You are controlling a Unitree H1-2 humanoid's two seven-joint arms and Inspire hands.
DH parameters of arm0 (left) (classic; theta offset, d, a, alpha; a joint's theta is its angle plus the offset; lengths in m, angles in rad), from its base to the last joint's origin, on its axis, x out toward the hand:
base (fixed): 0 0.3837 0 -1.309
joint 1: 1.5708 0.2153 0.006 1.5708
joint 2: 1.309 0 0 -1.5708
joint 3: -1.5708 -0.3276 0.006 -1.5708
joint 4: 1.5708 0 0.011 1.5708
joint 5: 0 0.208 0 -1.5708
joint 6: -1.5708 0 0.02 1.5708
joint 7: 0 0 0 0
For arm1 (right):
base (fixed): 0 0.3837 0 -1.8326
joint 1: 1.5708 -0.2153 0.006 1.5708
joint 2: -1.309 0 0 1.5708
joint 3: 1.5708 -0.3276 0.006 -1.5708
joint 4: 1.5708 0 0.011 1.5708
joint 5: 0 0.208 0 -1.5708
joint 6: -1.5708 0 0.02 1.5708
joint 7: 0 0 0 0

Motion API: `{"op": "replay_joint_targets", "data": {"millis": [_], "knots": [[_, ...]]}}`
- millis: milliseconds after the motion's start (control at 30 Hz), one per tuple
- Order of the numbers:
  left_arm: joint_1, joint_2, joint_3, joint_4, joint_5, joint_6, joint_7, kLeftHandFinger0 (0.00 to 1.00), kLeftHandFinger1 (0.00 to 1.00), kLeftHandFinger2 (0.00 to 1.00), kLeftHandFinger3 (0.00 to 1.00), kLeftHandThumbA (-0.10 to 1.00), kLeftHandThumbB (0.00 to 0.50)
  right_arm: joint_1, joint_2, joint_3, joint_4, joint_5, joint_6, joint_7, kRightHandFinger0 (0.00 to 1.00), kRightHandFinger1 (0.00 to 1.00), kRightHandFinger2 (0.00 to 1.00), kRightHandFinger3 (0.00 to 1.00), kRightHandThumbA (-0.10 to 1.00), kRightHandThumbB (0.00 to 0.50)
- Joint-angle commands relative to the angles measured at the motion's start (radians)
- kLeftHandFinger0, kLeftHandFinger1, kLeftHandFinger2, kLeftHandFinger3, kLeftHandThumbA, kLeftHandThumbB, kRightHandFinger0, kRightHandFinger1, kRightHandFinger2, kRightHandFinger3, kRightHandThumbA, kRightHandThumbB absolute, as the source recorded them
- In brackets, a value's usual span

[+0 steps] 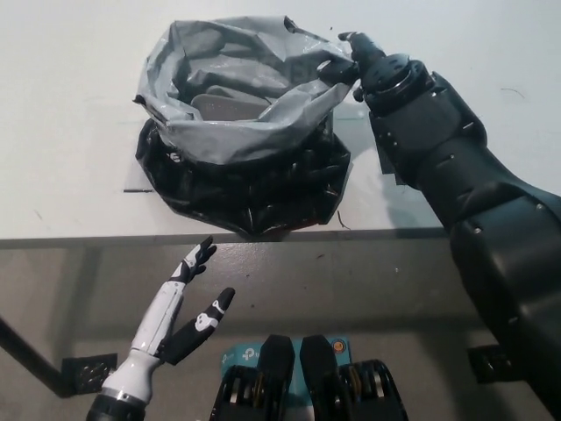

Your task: Use the right hand to pick up a small rectangular container and put it into a plastic bag and lift the bag

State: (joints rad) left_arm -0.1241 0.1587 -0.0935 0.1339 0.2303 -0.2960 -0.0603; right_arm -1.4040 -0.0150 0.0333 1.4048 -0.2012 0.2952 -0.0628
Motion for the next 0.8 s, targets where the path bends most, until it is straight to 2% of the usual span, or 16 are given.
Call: {"op": "replay_joint_targets", "data": {"millis": [0,33,67,100,133,167,200,233,267,367,400,500,600,633,700,767], "knots": [[-0.026,0.015,0.001,-0.013,0.004,-0.023,0.003,1.00,1.00,1.00,1.00,0.76,0.232,-0.093,-0.021,-0.153,-0.041,0.173,-0.038,-0.014,0.00,0.27,0.70,0.73,-0.10,0.162],[-0.027,0.014,0.001,-0.013,0.003,-0.022,0.003,1.00,1.00,1.00,1.00,0.76,0.236,-0.105,-0.021,-0.237,-0.043,0.250,-0.037,-0.010,0.00,0.32,0.80,0.60,-0.08,0.155],[-0.028,0.013,0.001,-0.011,0.002,-0.021,0.003,1.00,1.00,1.00,1.00,0.76,0.238,-0.124,-0.020,-0.327,-0.044,0.333,-0.019,-0.010,0.00,0.32,0.80,0.54,-0.07,0.171],[-0.028,0.013,0.002,-0.011,0.001,-0.021,0.003,1.00,1.00,1.00,1.00,0.75,0.239,-0.131,-0.019,-0.362,-0.043,0.349,-0.014,-0.010,0.00,0.31,0.82,0.48,-0.07,0.170],[-0.029,0.012,0.002,-0.008,0.002,-0.022,0.005,1.00,1.00,1.00,1.00,0.75,0.244,-0.147,-0.017,-0.424,-0.042,0.395,-0.004,-0.008,0.00,0.24,0.73,0.33,-0.08,0.180],[-0.030,0.012,0.002,-0.008,0.000,-0.019,0.003,1.00,1.00,1.00,1.00,0.76,0.248,-0.160,-0.017,-0.462,-0.042,0.423,0.001,0.004,0.00,0.21,0.69,0.25,-0.07,0.187],[-0.030,0.012,0.002,-0.009,-0.011,-0.015,-0.003,1.00,1.00,1.00,1.00,0.75,0.235,-0.193,-0.018,-0.518,-0.045,0.469,0.020,0.021,0.00,0.16,0.62,0.18,0.02,0.178],[-0.031,0.012,0.002,-0.009,-0.013,-0.015,-0.005,1.00,1.00,1.00,1.00,0.75,0.235,-0.209,-0.017,-0.543,-0.049,0.482,0.027,0.026,0.00,0.13,0.62,0.22,0.03,0.165],[-0.032,0.013,0.002,-0.007,-0.014,-0.020,-0.005,1.00,1.00,1.00,1.00,0.74,0.229,-0.224,-0.014,-0.583,-0.054,0.508,0.024,0.018,0.00,0.11,0.61,0.32,0.00,0.154],[-0.034,0.015,0.002,-0.004,-0.007,-0.026,-0.002,1.00,1.00,1.00,1.00,0.72,0.220,-0.276,-0.006,-0.668,-0.070,0.562,0.046,0.002,0.00,0.14,0.64,0.53,0.02,0.130],[-0.034,0.015,0.002,-0.004,-0.007,-0.026,-0.002,1.00,1.00,1.00,1.00,0.72,0.220,-0.280,-0.006,-0.677,-0.071,0.561,0.048,0.002,0.00,0.14,0.64,0.53,0.02,0.130],[-0.036,0.014,0.001,-0.001,0.005,-0.026,0.005,1.00,1.00,1.00,1.00,0.75,0.225,-0.354,-0.002,-0.728,-0.092,0.591,0.087,-0.008,0.00,0.18,0.67,0.63,0.07,0.124],[-0.039,0.011,0.002,0.007,0.007,-0.030,0.010,1.00,1.00,1.00,1.00,0.76,0.220,-0.447,0.008,-0.770,-0.114,0.621,0.114,-0.021,0.00,0.20,0.72,0.88,0.06,0.103],[-0.040,0.010,0.002,0.009,0.007,-0.032,0.011,1.00,1.00,1.00,1.00,0.76,0.219,-0.461,0.009,-0.773,-0.116,0.622,0.117,-0.024,0.00,0.20,0.71,0.92,0.07,0.103],[-0.041,0.007,0.002,0.011,0.008,-0.035,0.014,1.00,1.00,1.00,1.00,0.76,0.218,-0.504,0.010,-0.765,-0.125,0.611,0.127,-0.002,0.00,0.20,0.68,0.92,0.08,0.066],[-0.043,0.007,0.002,0.016,0.005,-0.039,0.013,1.00,1.00,1.00,1.00,0.75,0.212,-0.550,0.010,-0.768,-0.121,0.611,0.129,-0.016,0.00,0.20,0.68,0.85,0.08,0.064]]}}
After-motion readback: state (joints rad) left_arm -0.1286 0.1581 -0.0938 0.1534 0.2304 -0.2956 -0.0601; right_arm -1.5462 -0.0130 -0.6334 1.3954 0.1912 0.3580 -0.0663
